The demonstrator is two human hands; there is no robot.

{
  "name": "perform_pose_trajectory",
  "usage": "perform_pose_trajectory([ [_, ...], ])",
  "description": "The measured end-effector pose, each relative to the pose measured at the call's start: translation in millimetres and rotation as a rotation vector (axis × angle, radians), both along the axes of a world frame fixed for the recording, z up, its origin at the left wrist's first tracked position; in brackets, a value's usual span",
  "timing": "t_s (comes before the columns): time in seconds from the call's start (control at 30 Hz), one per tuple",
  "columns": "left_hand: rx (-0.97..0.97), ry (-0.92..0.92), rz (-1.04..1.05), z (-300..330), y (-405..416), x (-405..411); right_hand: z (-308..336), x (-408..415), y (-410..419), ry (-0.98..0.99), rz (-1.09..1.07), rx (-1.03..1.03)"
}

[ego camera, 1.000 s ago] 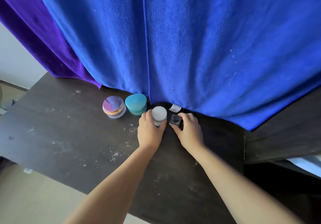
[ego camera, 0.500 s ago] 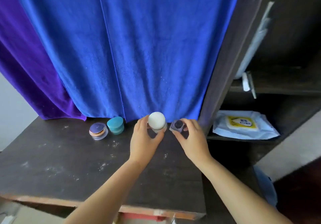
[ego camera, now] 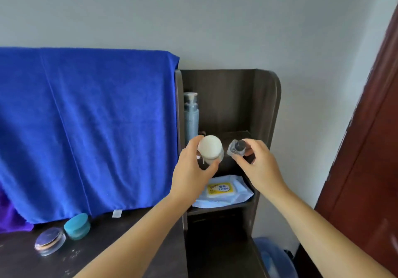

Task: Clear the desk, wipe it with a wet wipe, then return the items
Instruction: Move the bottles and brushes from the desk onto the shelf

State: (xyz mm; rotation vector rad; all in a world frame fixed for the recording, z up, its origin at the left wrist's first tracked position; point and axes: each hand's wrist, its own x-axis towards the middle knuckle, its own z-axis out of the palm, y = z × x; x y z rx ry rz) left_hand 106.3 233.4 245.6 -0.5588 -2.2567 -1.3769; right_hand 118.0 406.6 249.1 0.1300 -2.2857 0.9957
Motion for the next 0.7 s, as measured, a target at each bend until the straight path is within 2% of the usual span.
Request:
perform_pose_trajectory([
  [0.13, -0.185, -0.105, 0.154, 16, 50, -41, 11, -43, 38, -0.147, 0.006, 0.000],
  [0.3, -0.342, -0.238, 0.303, 17, 85, -86, 12, -99, 63, -0.303, 0.042, 0.140],
  [0.47, -0.488, -0.350, 0.343, 14, 97, -112, 0, -142, 60, -0.387, 0.074, 0.190],
  [0.7, -0.647, -0.353, 0.437, 20, 105, -139, -9, -176, 52, -0.401, 0.093, 0.208],
])
